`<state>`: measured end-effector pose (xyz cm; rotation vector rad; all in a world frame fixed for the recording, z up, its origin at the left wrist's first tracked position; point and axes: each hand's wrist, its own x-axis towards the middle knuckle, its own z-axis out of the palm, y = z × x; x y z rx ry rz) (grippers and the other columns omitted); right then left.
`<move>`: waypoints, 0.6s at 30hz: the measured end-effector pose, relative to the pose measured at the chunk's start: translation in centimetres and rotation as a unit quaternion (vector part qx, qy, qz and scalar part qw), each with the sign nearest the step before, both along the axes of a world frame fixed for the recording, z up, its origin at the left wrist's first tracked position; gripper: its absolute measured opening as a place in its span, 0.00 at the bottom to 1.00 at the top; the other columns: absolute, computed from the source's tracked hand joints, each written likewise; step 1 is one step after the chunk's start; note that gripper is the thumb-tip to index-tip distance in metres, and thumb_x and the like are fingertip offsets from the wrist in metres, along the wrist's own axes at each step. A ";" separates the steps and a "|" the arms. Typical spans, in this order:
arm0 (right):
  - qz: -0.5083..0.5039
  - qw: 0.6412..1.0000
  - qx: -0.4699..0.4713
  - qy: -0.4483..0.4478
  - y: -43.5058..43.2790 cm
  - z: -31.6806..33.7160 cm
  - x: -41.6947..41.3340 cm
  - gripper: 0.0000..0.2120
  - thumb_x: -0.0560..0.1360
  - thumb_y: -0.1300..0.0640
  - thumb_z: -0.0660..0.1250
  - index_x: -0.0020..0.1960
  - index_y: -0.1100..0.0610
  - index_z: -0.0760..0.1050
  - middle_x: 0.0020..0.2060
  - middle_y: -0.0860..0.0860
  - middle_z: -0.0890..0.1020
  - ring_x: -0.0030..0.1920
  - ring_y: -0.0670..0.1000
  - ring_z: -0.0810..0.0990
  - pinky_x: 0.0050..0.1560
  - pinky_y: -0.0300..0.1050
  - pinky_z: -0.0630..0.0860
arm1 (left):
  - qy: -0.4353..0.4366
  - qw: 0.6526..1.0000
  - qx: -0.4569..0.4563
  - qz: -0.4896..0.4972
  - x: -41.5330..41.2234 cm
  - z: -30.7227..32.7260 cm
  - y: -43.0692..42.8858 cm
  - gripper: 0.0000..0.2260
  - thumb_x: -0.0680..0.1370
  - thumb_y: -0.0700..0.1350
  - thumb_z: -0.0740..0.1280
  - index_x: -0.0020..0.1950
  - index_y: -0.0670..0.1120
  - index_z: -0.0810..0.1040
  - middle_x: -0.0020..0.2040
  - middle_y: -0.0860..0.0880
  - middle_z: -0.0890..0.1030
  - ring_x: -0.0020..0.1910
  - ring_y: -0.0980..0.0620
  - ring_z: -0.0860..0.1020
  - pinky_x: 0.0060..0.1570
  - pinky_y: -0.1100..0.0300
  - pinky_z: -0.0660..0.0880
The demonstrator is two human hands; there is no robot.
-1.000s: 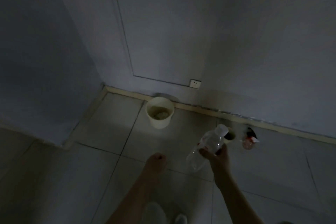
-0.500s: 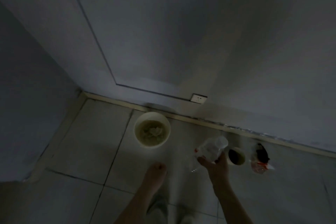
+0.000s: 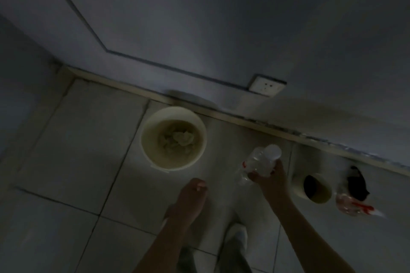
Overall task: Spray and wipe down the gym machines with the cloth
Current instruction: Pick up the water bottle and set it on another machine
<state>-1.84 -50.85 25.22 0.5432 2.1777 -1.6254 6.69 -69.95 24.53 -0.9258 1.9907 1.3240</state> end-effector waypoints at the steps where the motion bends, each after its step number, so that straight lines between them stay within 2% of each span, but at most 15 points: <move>1: 0.007 1.000 0.002 0.005 0.0 -2.0 -0.4 0.23 0.63 0.79 0.71 0.51 0.59 0.72 0.42 0.51 0.78 0.38 0.40 0.80 0.32 0.29 0.74 | 0.000 1.000 0.000 0.007 0.1 -2.0 0.1 0.09 0.80 0.41 0.61 0.57 0.42 0.76 0.55 0.43 0.79 0.56 0.43 0.77 0.53 0.58 0.70; 3: 0.023 1.000 0.017 0.002 0.1 -6.1 -0.7 0.28 0.61 0.74 0.76 0.58 0.61 0.71 0.47 0.53 0.79 0.45 0.48 0.80 0.37 0.34 0.78 | -0.017 0.999 0.009 0.035 0.8 -5.4 0.6 0.08 0.80 0.41 0.61 0.56 0.43 0.77 0.53 0.42 0.80 0.56 0.42 0.77 0.54 0.55 0.72; 5: 0.032 0.999 0.039 0.000 0.1 -9.8 -0.9 0.34 0.57 0.67 0.79 0.61 0.60 0.72 0.51 0.55 0.80 0.51 0.56 0.80 0.45 0.51 0.80 | -0.015 0.999 0.011 0.049 1.4 -8.8 0.8 0.06 0.80 0.41 0.62 0.53 0.45 0.77 0.50 0.42 0.80 0.55 0.40 0.78 0.53 0.53 0.73; 7: 0.033 0.998 0.060 0.005 -0.4 -13.3 -1.4 0.34 0.56 0.63 0.78 0.61 0.57 0.72 0.51 0.54 0.81 0.51 0.56 0.80 0.48 0.56 0.79 | -0.029 0.998 0.023 0.051 1.7 -11.9 1.0 0.08 0.80 0.42 0.61 0.57 0.45 0.77 0.51 0.44 0.79 0.57 0.42 0.77 0.52 0.56 0.72; 9: 0.043 0.995 0.085 0.018 -1.3 -15.9 -2.2 0.35 0.57 0.63 0.79 0.62 0.56 0.72 0.51 0.52 0.81 0.51 0.54 0.80 0.47 0.52 0.78 | -0.032 0.998 0.019 0.049 1.5 -14.5 1.1 0.07 0.80 0.43 0.61 0.57 0.45 0.76 0.49 0.46 0.78 0.56 0.43 0.77 0.48 0.60 0.69; 12: 0.050 0.993 0.100 0.036 -2.8 -20.3 -3.4 0.35 0.59 0.64 0.79 0.64 0.56 0.70 0.51 0.51 0.80 0.50 0.52 0.79 0.45 0.47 0.76 | -0.019 1.000 0.003 0.021 1.1 -18.5 1.0 0.06 0.80 0.42 0.60 0.53 0.44 0.76 0.46 0.47 0.77 0.50 0.43 0.77 0.43 0.61 0.66; 13: 0.049 0.993 0.100 0.043 -3.4 -22.0 -3.7 0.35 0.60 0.64 0.79 0.64 0.55 0.70 0.51 0.50 0.80 0.50 0.52 0.79 0.45 0.45 0.75 | -0.017 1.000 -0.004 0.003 0.9 -20.0 1.0 0.08 0.80 0.42 0.60 0.55 0.43 0.76 0.48 0.46 0.77 0.48 0.45 0.76 0.42 0.62 0.65; 15: 0.049 0.991 0.105 0.064 -4.3 -24.5 -4.2 0.34 0.61 0.63 0.79 0.63 0.56 0.71 0.51 0.49 0.79 0.50 0.50 0.78 0.43 0.41 0.73 | -0.017 1.000 -0.009 -0.022 0.5 -22.4 0.8 0.11 0.79 0.42 0.61 0.60 0.42 0.74 0.55 0.43 0.78 0.52 0.45 0.76 0.43 0.63 0.65; 18: 0.036 0.989 0.113 0.084 -5.6 -27.3 -4.6 0.33 0.61 0.63 0.79 0.63 0.55 0.70 0.50 0.46 0.77 0.50 0.48 0.76 0.45 0.41 0.70 | -0.023 0.999 -0.013 -0.045 -0.2 -25.0 0.5 0.16 0.78 0.42 0.63 0.65 0.43 0.71 0.62 0.45 0.74 0.59 0.47 0.74 0.53 0.62 0.68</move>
